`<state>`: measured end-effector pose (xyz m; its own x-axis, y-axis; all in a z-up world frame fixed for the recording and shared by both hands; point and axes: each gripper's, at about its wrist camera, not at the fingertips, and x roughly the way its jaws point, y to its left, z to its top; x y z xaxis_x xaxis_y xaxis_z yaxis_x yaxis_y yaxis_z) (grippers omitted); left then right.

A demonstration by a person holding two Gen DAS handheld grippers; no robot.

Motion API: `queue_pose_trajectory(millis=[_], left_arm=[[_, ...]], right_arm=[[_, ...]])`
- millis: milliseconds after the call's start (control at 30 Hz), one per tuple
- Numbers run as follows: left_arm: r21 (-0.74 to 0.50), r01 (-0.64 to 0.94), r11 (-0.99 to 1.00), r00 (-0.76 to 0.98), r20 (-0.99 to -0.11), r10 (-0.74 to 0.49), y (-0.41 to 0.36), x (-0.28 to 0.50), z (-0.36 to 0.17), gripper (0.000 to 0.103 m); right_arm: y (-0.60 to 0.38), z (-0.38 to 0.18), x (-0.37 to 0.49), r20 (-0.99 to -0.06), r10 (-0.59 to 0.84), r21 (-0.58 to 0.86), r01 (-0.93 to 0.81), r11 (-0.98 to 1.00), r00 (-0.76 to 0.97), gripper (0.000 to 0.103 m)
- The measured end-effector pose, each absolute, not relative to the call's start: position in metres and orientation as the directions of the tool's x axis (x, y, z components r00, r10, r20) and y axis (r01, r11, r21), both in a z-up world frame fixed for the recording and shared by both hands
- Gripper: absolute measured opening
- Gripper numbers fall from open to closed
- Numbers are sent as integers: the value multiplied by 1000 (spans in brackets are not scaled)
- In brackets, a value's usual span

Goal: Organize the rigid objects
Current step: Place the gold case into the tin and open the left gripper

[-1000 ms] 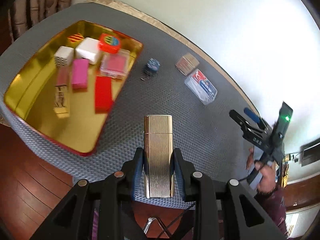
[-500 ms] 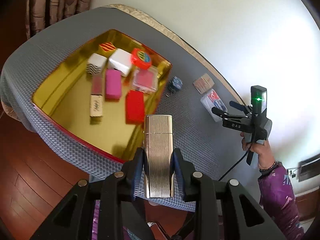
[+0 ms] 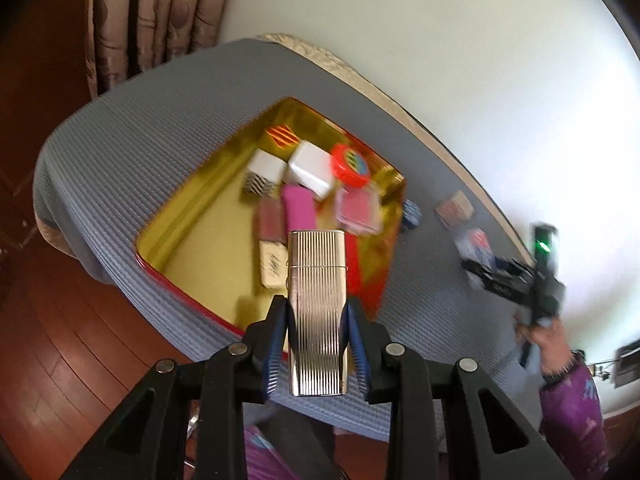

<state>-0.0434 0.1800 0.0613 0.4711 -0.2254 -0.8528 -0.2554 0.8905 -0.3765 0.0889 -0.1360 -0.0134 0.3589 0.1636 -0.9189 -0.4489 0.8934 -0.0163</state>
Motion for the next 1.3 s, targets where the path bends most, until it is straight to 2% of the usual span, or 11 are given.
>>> queue_pose_trajectory(millis=[167, 333, 533, 667, 867, 1067, 1167, 1300], left_arm=[[-290, -272, 918, 457, -878, -142, 196, -22, 48, 30], [-213, -255, 943, 425, -901, -88, 204, -2, 30, 30], [-137, -217, 967, 389, -920, -43, 211, 18, 14, 30], [-114, -201, 973, 367, -930, -33, 214, 26, 4, 30], [-3, -158, 987, 369, -928, 56, 206, 31, 4, 32], [-6, -146, 989, 410, -910, 55, 203, 26, 11, 35], [-52, -150, 987, 461, -887, 23, 201, 10, 28, 35], [-63, -195, 979, 536, -843, 52, 198, -23, 55, 38]], right_arm=[[-157, -3, 57, -895, 226, 57, -404, 913, 384, 58], [-179, 5, 26, -864, 319, 189, -336, 923, 389, 58], [-180, 12, -3, -829, 386, 277, -302, 912, 405, 58], [-173, 18, -16, -814, 408, 304, -297, 905, 413, 58], [-167, 20, -19, -806, 421, 327, -280, 903, 415, 58], [-161, 29, -25, -775, 475, 391, -275, 879, 416, 58], [-150, 41, -27, -747, 520, 431, -294, 853, 413, 58], [-122, 59, -24, -703, 591, 487, -338, 805, 394, 58]])
